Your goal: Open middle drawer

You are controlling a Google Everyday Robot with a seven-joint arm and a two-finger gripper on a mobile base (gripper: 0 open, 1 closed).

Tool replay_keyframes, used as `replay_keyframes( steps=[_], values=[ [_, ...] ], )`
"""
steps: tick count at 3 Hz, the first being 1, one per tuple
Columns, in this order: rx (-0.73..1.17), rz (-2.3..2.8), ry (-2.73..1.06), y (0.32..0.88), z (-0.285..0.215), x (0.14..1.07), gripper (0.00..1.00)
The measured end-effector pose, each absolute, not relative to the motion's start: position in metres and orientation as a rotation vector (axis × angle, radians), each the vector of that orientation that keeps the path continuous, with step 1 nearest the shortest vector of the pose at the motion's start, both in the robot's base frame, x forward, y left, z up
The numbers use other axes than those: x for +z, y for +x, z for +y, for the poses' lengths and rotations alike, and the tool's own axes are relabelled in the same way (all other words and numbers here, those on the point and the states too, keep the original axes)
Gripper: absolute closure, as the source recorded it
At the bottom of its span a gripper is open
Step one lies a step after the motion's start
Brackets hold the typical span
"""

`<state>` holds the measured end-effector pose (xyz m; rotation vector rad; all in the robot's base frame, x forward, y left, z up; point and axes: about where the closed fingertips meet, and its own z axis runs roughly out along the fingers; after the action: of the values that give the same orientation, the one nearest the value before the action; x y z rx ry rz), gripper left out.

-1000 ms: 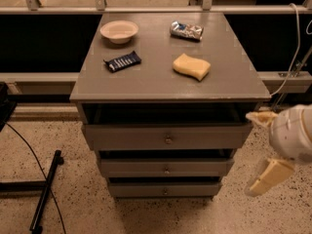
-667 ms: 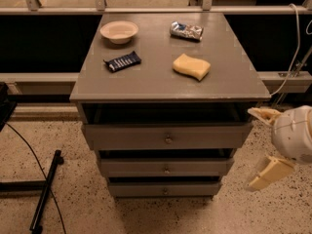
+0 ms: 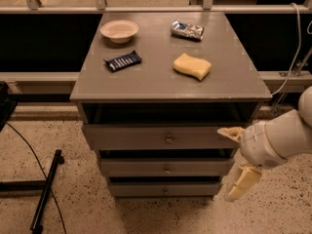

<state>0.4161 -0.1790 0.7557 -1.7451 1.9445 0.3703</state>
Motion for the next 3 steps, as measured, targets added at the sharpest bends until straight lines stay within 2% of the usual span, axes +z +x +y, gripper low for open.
replay_keyframes(
  steps=[2,3],
  values=[
    [0.558,1.851,-1.718,0.395,-0.163,0.638,0.00],
    [0.569,1.837,-1.722,0.394,-0.163,0.630,0.00]
  ],
)
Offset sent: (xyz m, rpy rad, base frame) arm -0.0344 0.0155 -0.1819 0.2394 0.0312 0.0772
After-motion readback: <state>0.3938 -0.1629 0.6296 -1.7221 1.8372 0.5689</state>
